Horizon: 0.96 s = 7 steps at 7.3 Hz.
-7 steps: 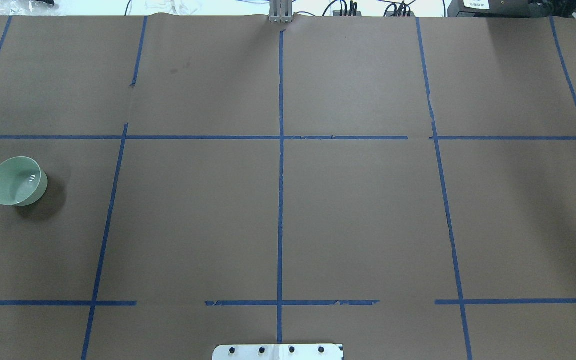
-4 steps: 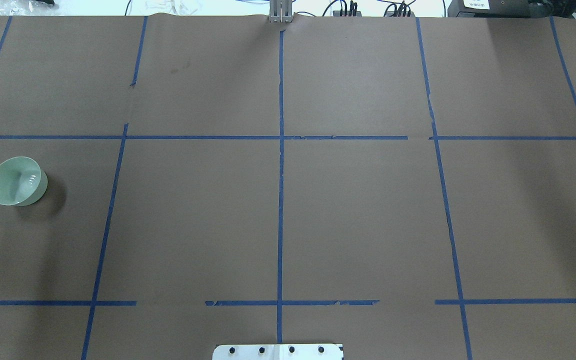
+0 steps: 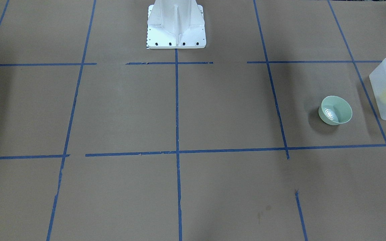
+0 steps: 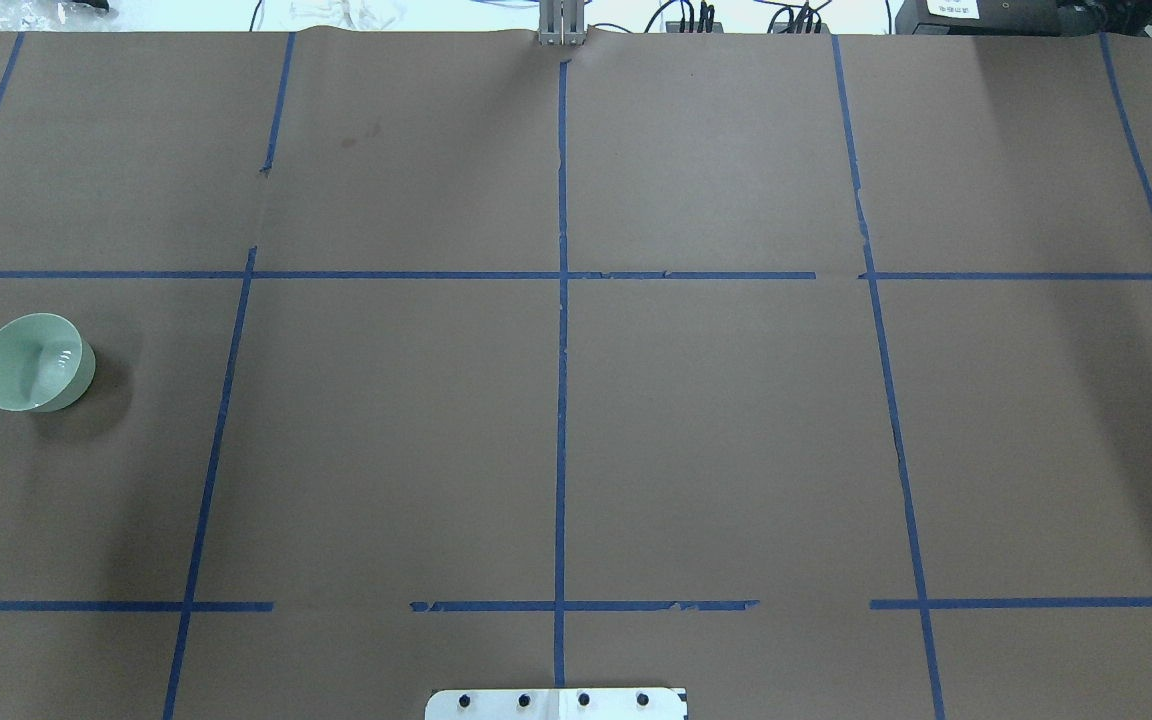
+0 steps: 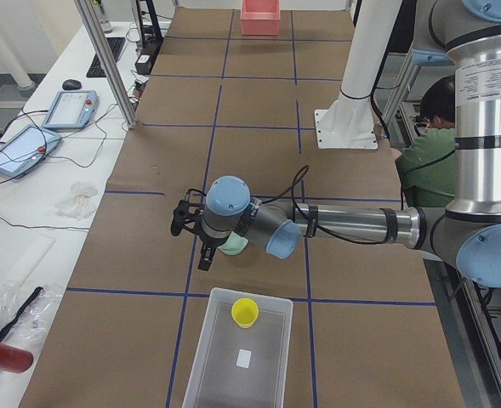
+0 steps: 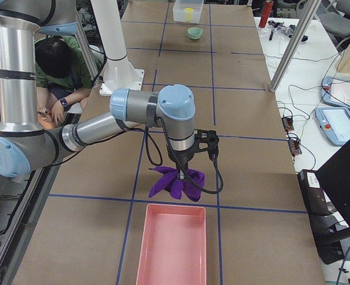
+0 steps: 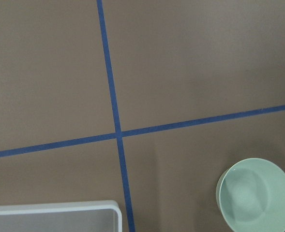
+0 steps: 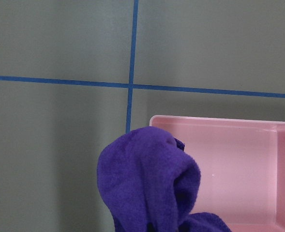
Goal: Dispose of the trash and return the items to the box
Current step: 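Lower the cloth into the pink bin while the left gripper reaches for the bowl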
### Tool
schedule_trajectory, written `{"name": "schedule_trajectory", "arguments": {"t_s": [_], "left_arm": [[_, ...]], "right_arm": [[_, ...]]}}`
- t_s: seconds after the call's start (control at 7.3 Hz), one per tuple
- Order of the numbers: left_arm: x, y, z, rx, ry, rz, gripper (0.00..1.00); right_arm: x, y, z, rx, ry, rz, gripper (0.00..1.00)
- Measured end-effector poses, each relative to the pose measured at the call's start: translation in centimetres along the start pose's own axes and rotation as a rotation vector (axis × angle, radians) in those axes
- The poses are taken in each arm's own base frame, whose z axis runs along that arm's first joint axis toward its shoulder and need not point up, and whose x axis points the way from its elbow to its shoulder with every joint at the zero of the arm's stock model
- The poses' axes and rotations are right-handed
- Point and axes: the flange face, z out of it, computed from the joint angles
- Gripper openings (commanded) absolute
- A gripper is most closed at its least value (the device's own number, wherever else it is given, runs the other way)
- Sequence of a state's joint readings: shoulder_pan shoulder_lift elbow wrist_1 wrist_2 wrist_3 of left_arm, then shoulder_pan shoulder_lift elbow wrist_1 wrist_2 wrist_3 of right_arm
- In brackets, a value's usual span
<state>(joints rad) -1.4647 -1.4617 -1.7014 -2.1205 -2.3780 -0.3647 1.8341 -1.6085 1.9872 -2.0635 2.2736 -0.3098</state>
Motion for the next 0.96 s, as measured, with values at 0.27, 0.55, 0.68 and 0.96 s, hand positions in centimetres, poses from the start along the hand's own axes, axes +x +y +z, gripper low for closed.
{"name": "schedule_trajectory", "arguments": {"t_s": [0.27,0.55,0.68,0.96], "left_arm": [[1.4,1.1,4.2,0.038,0.012,-0.019,1.0],[0.2,2.3,6.4,0.049,0.023,-0.014,1.0],[0.1,2.7,7.1,0.045,0.024,-0.01,1.0],[0.6,3.3,8.9,0.03,0.001,-0.003,1.0]], "right_arm": [[3.4,0.0,2.2,0.002,-0.009,-0.001,0.0],[8.0,-0.8,6.5,0.037,-0.016,-0.024,0.3],[10.4,-1.0,9.1,0.051,-0.013,-0.035,0.99],[13.3,-1.2,12.3,0.079,-0.003,-0.052,1.0]]}}
